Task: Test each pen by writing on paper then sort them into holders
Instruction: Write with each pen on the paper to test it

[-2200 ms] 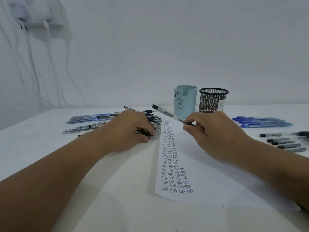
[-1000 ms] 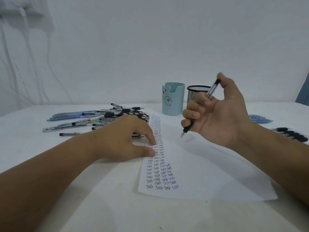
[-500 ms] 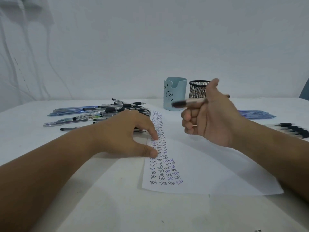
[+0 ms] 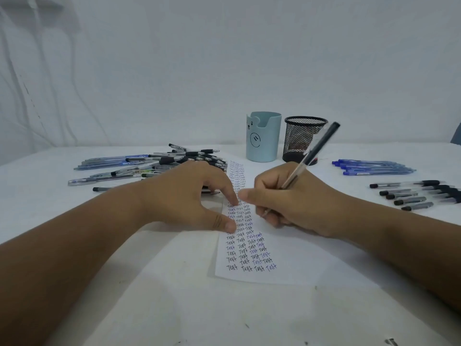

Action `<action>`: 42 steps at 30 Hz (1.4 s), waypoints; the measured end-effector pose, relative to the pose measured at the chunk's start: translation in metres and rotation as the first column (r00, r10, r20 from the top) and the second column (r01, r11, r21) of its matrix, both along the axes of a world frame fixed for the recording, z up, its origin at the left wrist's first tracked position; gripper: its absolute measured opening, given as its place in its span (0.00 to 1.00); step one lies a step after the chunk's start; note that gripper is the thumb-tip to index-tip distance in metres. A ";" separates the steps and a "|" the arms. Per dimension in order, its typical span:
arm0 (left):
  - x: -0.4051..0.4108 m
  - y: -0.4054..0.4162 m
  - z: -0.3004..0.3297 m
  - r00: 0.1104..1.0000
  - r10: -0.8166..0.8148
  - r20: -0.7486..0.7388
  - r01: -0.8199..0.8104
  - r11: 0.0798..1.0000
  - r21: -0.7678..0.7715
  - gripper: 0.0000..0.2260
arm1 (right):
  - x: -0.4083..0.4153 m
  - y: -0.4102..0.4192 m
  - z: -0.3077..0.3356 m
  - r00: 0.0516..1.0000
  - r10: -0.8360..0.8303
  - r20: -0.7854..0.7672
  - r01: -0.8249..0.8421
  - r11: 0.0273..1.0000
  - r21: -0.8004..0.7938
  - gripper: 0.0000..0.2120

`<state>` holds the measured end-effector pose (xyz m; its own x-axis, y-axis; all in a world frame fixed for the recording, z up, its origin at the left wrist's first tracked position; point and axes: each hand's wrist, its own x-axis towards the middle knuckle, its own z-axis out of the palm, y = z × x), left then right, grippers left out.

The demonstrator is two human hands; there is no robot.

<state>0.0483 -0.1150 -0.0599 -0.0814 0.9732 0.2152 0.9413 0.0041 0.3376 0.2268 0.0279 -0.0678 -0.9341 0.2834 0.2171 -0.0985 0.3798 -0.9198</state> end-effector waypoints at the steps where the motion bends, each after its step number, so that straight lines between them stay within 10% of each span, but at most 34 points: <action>1: 0.000 0.000 0.000 1.000 0.002 -0.010 -0.002 1.000 0.000 0.22 | 0.000 -0.002 -0.001 1.000 0.003 -0.009 -0.003 1.000 0.031 0.15; 42: 0.005 0.000 0.003 0.998 0.060 0.025 -0.060 0.998 -0.032 0.20 | 0.003 -0.007 0.002 0.993 -0.079 0.090 0.047 0.950 0.308 0.19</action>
